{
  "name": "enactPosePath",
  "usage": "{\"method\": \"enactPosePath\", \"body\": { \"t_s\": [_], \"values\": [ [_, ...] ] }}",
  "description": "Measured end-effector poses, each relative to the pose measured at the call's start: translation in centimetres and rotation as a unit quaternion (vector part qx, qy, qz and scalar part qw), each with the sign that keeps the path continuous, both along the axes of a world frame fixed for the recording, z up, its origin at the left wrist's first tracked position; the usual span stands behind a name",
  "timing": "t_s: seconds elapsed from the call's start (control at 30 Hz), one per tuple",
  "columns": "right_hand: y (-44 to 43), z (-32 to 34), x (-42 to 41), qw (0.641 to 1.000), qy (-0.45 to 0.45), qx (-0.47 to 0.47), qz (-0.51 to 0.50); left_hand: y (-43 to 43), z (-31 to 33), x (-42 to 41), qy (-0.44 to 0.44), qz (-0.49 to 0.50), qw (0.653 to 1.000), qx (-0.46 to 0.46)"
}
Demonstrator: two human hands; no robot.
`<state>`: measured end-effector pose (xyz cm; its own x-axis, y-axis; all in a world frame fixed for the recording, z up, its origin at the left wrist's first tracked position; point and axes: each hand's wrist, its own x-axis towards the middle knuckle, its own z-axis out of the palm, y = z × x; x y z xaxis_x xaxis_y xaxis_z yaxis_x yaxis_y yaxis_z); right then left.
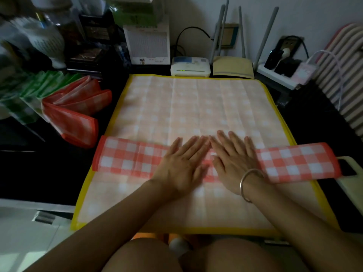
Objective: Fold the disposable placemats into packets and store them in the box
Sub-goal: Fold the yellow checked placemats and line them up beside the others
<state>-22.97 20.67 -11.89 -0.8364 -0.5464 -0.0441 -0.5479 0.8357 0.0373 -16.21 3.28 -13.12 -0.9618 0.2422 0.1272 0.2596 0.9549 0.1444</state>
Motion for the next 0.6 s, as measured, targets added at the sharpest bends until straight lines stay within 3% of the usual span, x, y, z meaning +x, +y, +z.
{"method": "enactPosePath", "body": {
  "t_s": [0.07, 0.2, 0.3, 0.43, 0.6],
  "values": [
    [0.3, -0.1, -0.1, 1.000, 0.000, -0.003, 0.001, -1.8, -0.1, 0.2, -0.006, -0.016, 1.000, -0.017],
    [0.3, 0.0, -0.1, 1.000, -0.009, 0.010, 0.002, -10.3, 0.3, 3.1, 0.021, 0.049, 0.997, -0.052],
    [-0.1, 0.0, 0.1, 1.000, -0.006, 0.009, 0.000, -13.2, 0.5, 4.2, -0.014, 0.062, 0.996, -0.062],
    [-0.2, -0.1, 0.1, 1.000, 0.001, 0.004, -0.005, -11.5, 1.6, 3.9, 0.009, 0.070, 0.997, -0.044],
    [-0.4, -0.3, 0.1, 1.000, 0.015, -0.010, -0.008, -2.6, 2.0, 1.6, 0.044, 0.007, 0.999, -0.017]
  ]
}}
